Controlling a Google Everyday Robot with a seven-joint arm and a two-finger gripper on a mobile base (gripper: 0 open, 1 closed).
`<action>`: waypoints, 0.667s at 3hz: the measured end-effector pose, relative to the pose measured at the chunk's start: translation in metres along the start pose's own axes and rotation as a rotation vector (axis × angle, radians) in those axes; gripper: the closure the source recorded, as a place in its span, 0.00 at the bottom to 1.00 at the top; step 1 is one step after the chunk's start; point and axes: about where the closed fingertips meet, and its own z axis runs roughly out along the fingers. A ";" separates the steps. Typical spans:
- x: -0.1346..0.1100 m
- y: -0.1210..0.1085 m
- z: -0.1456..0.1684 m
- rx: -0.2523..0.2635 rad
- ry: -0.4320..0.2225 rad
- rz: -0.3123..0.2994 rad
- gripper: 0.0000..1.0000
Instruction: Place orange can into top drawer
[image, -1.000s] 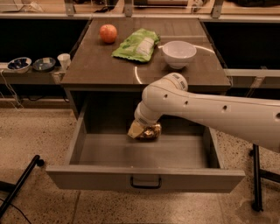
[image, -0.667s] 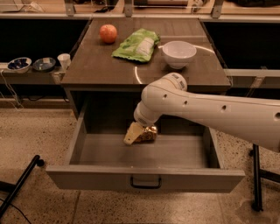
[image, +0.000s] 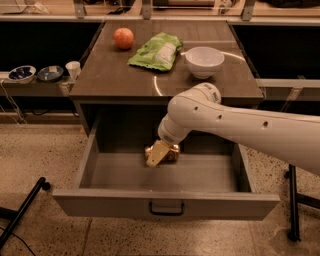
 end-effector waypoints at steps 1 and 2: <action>0.029 -0.006 -0.047 0.074 -0.083 0.019 0.00; 0.047 -0.011 -0.073 0.112 -0.160 0.029 0.00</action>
Offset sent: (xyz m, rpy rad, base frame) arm -0.0449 -0.1019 0.0691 0.1831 -0.2354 -0.0608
